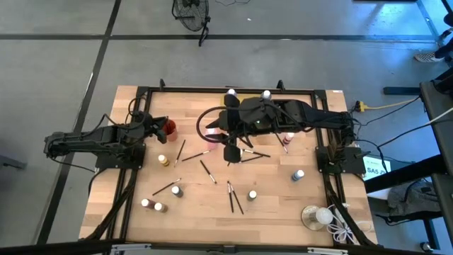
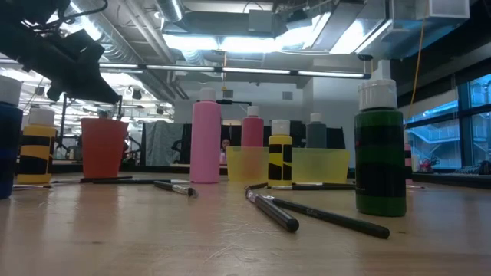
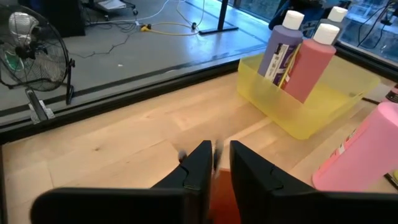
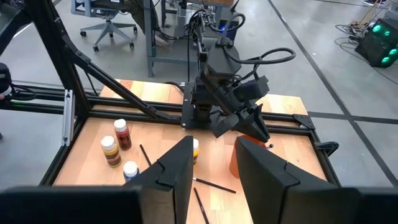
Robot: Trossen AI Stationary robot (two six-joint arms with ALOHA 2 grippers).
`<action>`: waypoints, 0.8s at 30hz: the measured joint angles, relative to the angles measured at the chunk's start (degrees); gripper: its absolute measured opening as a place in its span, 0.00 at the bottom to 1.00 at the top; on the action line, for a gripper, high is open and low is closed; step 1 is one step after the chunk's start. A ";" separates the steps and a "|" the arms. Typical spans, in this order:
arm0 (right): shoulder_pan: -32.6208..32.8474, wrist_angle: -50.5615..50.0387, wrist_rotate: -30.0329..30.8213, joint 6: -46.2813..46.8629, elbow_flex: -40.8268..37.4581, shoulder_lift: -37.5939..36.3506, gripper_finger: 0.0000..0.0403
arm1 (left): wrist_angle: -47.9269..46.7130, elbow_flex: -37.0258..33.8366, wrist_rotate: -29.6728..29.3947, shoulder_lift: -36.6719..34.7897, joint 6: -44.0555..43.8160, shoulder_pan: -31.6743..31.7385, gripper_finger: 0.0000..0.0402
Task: Pick & Place Paint Supplies
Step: Put the silver paint brush into the orange cup, then put the large pink paint bottle into the yellow bin
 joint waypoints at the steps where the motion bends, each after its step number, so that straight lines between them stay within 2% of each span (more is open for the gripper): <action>1: -0.04 0.00 -0.12 0.00 -0.01 0.00 0.31 | 0.00 0.00 0.00 0.00 0.00 0.00 0.16; 9: -0.11 0.02 -0.42 0.04 -0.01 0.00 0.31 | 0.16 0.00 0.68 0.00 -0.83 0.00 0.30; 14: -0.13 -0.01 -0.39 0.99 -0.01 0.00 0.31 | 3.18 0.00 5.55 0.00 0.21 -0.02 0.38; 17: -0.13 -0.07 -0.33 1.08 -0.01 0.00 0.31 | 5.36 0.00 5.95 0.00 0.50 0.00 0.41; 20: -0.11 -0.19 2.58 3.16 -0.01 0.00 0.32 | 8.40 0.00 5.95 0.00 1.91 0.00 0.42; 24: -0.15 -1.51 5.14 4.73 -0.01 0.00 0.37 | 10.25 0.02 5.55 0.00 4.34 0.00 0.42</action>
